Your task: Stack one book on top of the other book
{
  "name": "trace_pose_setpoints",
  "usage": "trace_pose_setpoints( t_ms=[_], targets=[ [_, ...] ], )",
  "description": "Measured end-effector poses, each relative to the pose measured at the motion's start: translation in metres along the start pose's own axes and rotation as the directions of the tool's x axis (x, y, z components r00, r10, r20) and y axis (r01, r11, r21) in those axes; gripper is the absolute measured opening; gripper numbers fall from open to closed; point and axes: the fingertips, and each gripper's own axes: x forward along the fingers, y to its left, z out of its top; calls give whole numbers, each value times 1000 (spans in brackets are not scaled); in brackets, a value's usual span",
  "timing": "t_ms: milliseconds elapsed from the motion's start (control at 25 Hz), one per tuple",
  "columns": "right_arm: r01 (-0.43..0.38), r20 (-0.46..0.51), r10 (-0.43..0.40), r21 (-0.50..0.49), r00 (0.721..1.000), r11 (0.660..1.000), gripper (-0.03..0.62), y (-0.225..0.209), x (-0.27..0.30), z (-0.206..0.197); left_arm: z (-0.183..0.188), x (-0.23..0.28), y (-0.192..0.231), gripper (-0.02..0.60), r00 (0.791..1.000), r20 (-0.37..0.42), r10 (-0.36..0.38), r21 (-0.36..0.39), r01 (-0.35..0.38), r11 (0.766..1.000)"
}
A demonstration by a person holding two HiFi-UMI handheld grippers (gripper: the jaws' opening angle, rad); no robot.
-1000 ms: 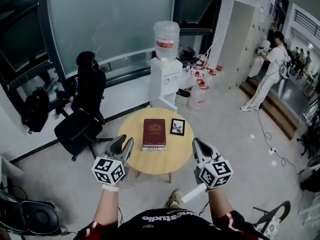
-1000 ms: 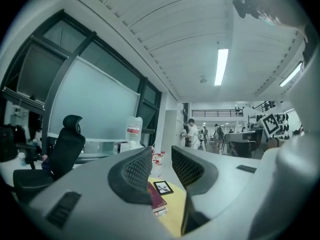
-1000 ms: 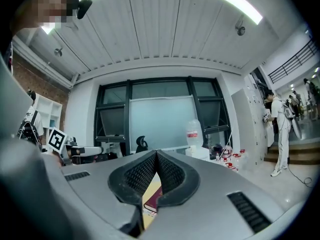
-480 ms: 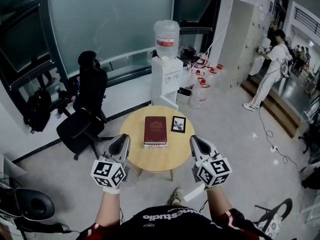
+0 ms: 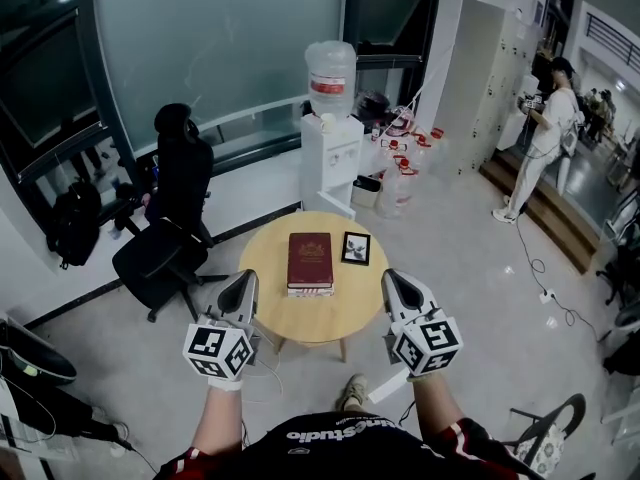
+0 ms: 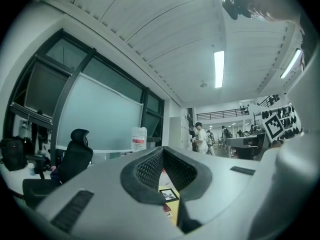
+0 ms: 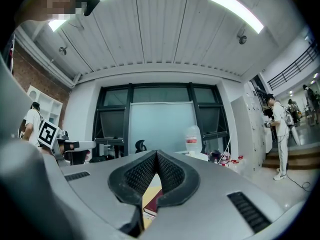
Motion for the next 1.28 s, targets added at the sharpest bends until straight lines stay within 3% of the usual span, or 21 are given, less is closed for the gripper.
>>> trace_pose_setpoints(
  t_ms=[560,1280],
  targets=[
    [40,-10,-40,-15,999,999,25,-2,-10,-4,-6,-14,-3,17,1000,-7,19,1,-19,1000],
    [48,3,-48,-26,999,998,25,-7,-25,2,0,-13,-18,17,1000,10,-10,7,10,1000]
  ],
)
